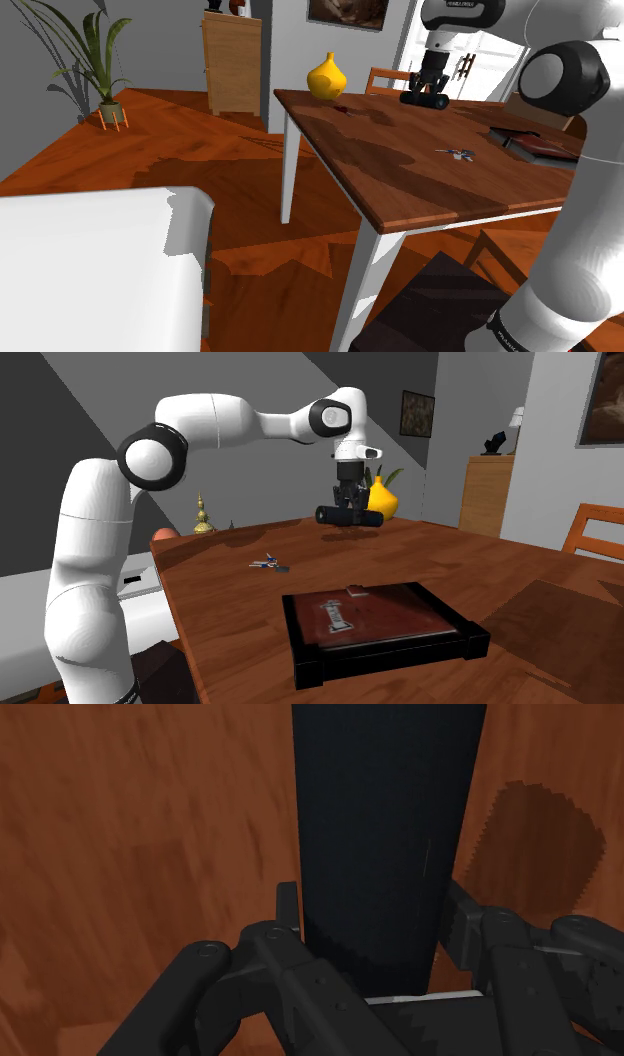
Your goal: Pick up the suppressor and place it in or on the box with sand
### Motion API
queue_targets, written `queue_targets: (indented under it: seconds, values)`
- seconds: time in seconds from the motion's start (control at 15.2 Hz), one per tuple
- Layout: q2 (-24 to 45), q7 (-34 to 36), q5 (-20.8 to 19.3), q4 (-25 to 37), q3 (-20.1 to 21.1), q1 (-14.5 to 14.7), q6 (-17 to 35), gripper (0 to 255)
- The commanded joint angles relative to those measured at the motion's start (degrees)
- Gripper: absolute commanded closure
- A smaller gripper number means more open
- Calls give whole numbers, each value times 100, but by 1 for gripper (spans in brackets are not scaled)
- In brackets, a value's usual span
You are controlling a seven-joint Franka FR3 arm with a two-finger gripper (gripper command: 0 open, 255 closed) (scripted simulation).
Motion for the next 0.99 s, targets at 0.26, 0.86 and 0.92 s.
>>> queue_targets:
  seconds: [0.26, 0.86, 0.92]
  values:
    - [295, -49, 111, 905, -13, -123, -620, 255]
    - [-371, -520, -71, 216, -196, -322, -562, 255]
    - [-510, -612, -115, 27, -234, -357, -504, 255]
